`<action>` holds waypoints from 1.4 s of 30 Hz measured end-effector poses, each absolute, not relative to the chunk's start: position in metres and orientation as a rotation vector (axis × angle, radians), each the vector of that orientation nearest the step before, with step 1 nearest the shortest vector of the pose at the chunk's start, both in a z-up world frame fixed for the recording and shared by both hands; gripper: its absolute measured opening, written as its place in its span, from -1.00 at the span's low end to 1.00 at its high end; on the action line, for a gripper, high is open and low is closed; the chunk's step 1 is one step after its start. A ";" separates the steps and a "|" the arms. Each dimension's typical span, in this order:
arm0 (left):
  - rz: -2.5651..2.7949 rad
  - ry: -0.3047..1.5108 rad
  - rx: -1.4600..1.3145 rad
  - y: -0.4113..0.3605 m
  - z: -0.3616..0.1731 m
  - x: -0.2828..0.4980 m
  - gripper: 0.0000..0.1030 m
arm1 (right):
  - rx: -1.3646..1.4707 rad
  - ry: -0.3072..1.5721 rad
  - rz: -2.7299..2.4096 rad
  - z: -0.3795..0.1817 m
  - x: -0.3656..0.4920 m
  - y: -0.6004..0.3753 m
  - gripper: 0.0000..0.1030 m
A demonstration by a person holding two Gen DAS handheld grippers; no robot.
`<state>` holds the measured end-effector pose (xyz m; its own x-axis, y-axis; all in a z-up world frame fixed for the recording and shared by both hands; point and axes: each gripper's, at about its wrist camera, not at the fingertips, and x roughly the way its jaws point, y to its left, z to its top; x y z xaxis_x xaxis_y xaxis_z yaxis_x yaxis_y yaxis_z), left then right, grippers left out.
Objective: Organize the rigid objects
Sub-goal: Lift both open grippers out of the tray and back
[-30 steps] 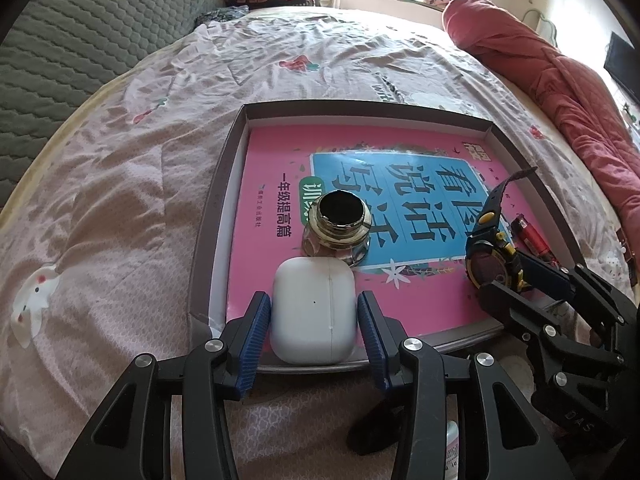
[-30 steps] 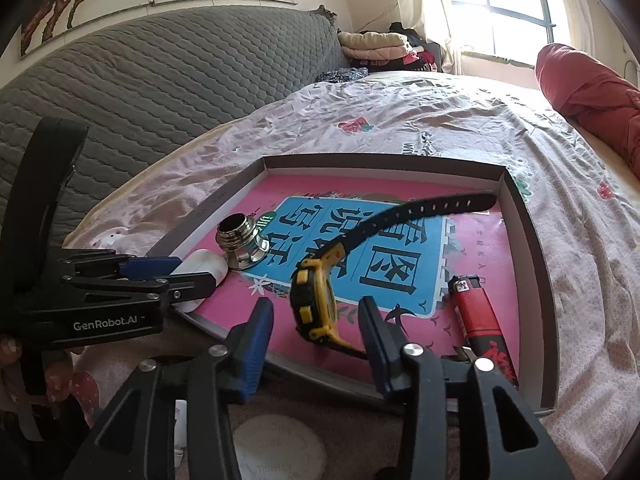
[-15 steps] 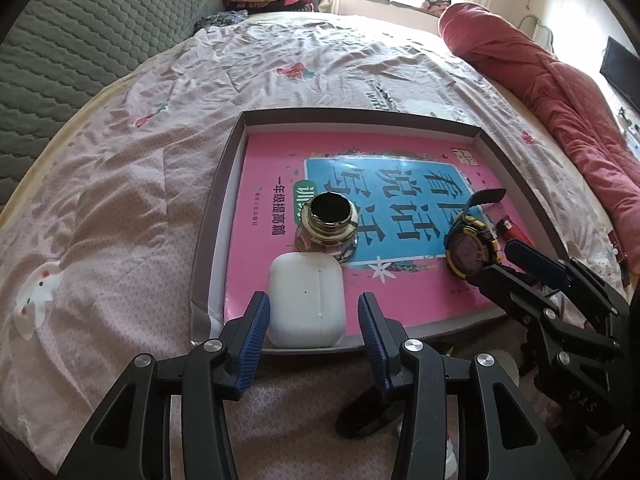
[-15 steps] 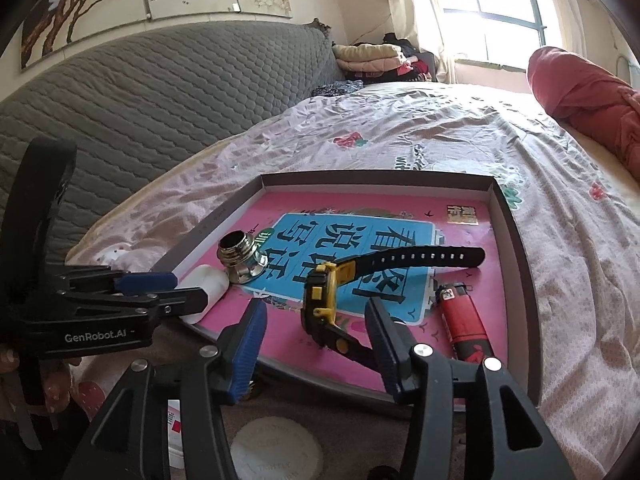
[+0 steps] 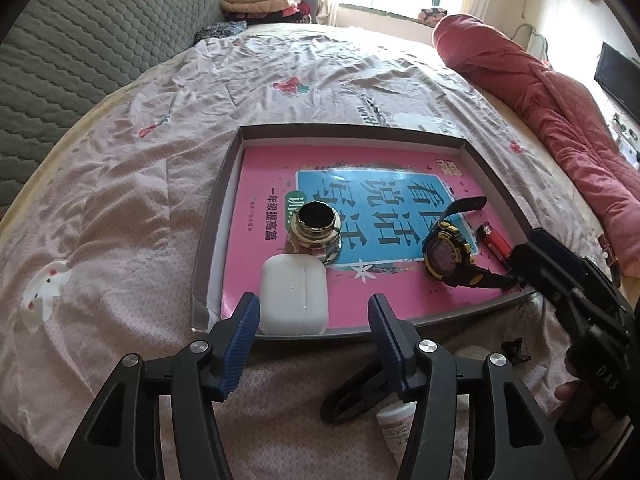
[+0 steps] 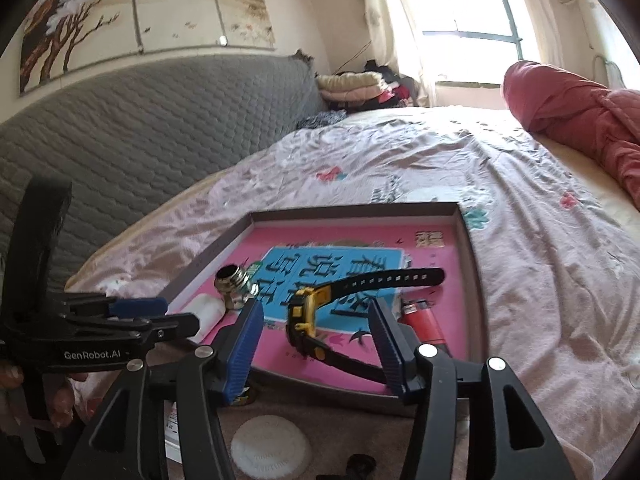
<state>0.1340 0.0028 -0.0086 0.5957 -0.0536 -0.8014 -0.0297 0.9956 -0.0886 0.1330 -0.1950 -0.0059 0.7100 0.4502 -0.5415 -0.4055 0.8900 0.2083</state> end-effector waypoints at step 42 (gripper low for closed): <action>-0.041 0.836 -0.099 -0.011 0.044 0.071 0.18 | 0.007 0.589 0.317 0.010 0.050 -0.200 0.08</action>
